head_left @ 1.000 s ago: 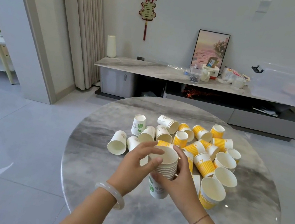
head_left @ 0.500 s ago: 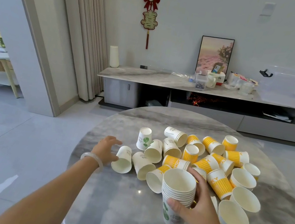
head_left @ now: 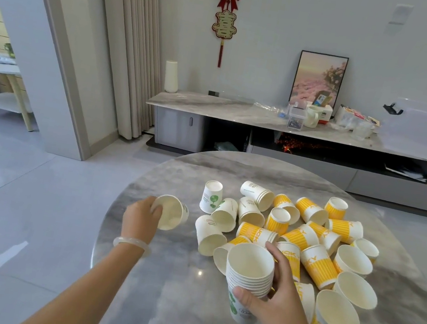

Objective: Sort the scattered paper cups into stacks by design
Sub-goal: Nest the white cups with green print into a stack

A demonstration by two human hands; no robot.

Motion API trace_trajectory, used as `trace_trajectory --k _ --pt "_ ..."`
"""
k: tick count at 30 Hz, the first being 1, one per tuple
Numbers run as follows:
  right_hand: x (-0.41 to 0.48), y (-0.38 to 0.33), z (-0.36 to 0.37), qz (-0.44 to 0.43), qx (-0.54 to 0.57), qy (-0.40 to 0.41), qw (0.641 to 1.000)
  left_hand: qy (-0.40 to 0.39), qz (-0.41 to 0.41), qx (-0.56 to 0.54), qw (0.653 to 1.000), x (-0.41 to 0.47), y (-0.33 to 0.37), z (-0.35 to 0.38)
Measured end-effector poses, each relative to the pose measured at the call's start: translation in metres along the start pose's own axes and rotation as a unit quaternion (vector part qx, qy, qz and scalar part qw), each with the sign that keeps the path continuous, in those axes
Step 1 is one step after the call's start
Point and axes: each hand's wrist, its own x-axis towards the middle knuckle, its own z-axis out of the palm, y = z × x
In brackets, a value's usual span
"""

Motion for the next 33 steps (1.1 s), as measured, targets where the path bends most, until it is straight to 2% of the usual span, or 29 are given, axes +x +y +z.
trace_trajectory --k 2,7,10,13,17,22,24,26,27,28,30,31,33 --pt "-0.004 0.0 0.004 -0.004 -0.012 -0.01 1.0 -0.036 -0.01 -0.051 0.998 -0.006 0.013 -0.029" --pt "-0.015 -0.006 0.014 0.004 -0.03 -0.036 0.999 -0.229 0.017 -0.179 0.957 -0.047 0.074 -0.078" --pt "-0.023 -0.008 0.014 0.002 -0.035 -0.045 0.998 -0.319 0.039 -0.158 0.934 -0.073 0.106 -0.082" --pt "-0.03 -0.013 0.011 -0.006 -0.036 -0.036 0.999 -0.369 0.068 -0.103 0.921 -0.088 0.125 -0.077" --pt "-0.033 -0.018 0.008 -0.033 -0.059 -0.027 0.997 -0.372 0.122 0.009 0.92 -0.089 0.133 -0.064" --pt "-0.034 -0.02 0.009 -0.049 -0.081 -0.014 0.995 -0.386 0.153 0.117 0.902 -0.092 0.131 -0.035" --pt "-0.033 -0.018 0.007 -0.039 -0.081 -0.004 0.996 -0.387 0.136 0.095 0.907 -0.09 0.128 -0.025" --pt "-0.029 -0.015 0.002 -0.023 -0.072 0.012 0.997 -0.395 0.053 -0.039 0.916 -0.082 0.122 -0.021" --pt "-0.028 -0.014 -0.002 -0.016 -0.068 0.022 0.997 -0.366 0.023 -0.102 0.925 -0.074 0.116 -0.02" --pt "-0.026 -0.013 -0.005 -0.011 -0.067 0.032 0.997 -0.324 0.03 -0.112 0.939 -0.063 0.106 -0.016" --pt "-0.022 -0.011 -0.01 -0.005 -0.066 0.041 0.997 -0.246 0.115 0.02 0.962 -0.04 0.079 -0.003" --pt "-0.021 -0.01 -0.012 -0.002 -0.066 0.043 0.997 -0.237 0.156 0.114 0.952 -0.031 0.066 0.004" --pt "-0.02 -0.007 -0.015 0.005 -0.066 0.047 0.997 -0.254 0.23 0.285 0.895 -0.021 0.044 0.024"
